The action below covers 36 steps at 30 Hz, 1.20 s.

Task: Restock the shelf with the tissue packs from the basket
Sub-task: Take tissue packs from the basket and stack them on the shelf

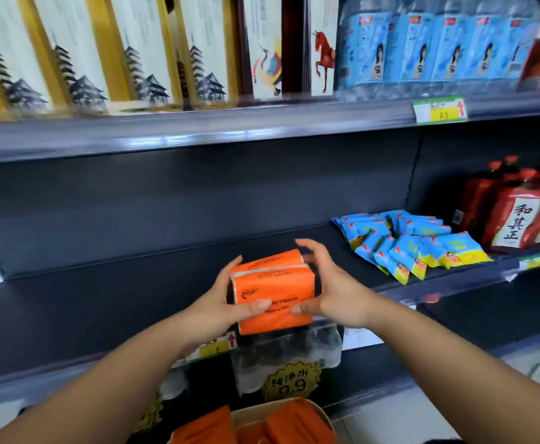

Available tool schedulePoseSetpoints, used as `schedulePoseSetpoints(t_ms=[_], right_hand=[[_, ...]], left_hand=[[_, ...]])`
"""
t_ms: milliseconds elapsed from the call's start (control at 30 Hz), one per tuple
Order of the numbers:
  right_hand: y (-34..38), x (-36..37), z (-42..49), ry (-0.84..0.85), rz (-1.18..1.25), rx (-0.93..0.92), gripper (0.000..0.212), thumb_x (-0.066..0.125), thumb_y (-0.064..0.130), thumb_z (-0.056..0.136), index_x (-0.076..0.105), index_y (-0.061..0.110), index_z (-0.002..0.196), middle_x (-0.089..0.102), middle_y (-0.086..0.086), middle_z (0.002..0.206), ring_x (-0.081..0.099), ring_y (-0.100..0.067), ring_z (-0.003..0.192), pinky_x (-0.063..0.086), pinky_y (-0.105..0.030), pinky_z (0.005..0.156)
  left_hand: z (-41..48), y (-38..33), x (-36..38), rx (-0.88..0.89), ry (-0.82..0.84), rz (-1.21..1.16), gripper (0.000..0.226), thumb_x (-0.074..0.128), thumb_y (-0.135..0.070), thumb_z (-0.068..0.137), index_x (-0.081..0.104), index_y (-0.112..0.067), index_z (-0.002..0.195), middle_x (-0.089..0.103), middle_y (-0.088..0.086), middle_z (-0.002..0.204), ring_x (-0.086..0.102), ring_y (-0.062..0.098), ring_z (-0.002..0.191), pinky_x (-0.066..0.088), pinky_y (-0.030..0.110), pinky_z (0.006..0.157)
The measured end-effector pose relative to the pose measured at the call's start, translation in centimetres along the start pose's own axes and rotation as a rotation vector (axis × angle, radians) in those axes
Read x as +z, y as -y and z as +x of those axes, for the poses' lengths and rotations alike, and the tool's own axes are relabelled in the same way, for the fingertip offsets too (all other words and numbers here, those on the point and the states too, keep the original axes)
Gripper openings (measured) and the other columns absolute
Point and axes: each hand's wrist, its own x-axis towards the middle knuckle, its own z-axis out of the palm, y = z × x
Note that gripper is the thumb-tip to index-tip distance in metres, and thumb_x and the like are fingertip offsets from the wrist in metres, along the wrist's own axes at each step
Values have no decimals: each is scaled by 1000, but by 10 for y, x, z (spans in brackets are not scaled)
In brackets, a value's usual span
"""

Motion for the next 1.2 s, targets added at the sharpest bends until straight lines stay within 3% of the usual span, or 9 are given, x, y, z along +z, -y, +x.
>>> schedulePoseSetpoints(t_ms=[100,167,333,500,600,800,967,1100,1200], right_hand=[[-23,-30,8,-79,-56,5,105,82,0,71,15,25,147,42,9,132,50,-8,117,45,-20,97],[-44,-48,23,-133,-118,5,104,82,0,70,17,23,148,42,7,136,47,-9,122,40,-23,104],[-99,-87,76,-251,-205,87,96,74,-1,70,22,20,147,50,-7,134,53,-22,119,44,-31,99],[-136,-103,114,-312,-195,176,87,65,-2,74,24,18,148,52,-9,133,53,-24,120,44,-25,96],[-143,-106,131,-290,-209,215,84,60,1,80,20,18,151,46,-9,141,46,-23,129,37,-22,103],[-151,-103,161,-393,-213,305,58,53,5,85,32,12,138,49,-13,135,49,-28,127,37,-30,106],[-155,-102,177,-323,-88,432,70,51,13,89,15,22,148,55,-11,127,55,-29,116,44,-34,97],[-161,-99,192,-426,104,465,63,47,8,86,20,21,141,57,-7,105,57,-25,101,48,-39,94],[-163,-98,202,-421,132,472,64,45,7,82,21,21,140,57,-8,114,56,-27,108,47,-41,98]], left_hand=[[44,0,21,8,-16,33,127,92,-57,40,23,-46,147,60,-13,128,60,9,116,49,37,101],[77,2,34,14,-41,44,121,94,-54,41,30,-44,144,60,-10,129,59,14,117,49,43,101],[172,7,63,31,-59,49,95,94,-29,56,42,-34,135,62,-5,123,63,15,111,56,44,90],[235,19,74,32,-92,120,97,93,-43,42,48,-36,126,62,-8,120,62,15,111,53,46,94],[256,28,76,13,-102,84,87,94,-31,56,47,-33,129,62,-6,121,62,15,111,53,46,95],[297,28,76,-8,-168,69,99,92,-40,43,46,-31,130,63,-4,121,62,19,112,51,48,96],[327,29,81,-5,-246,166,82,86,-12,69,40,-23,136,60,-1,122,58,19,113,48,42,100],[345,31,84,-76,-308,310,70,77,2,70,46,-20,128,65,2,112,59,18,100,49,31,83],[354,30,90,-96,-353,335,60,70,0,71,48,-17,124,66,6,105,60,17,86,49,28,66]])
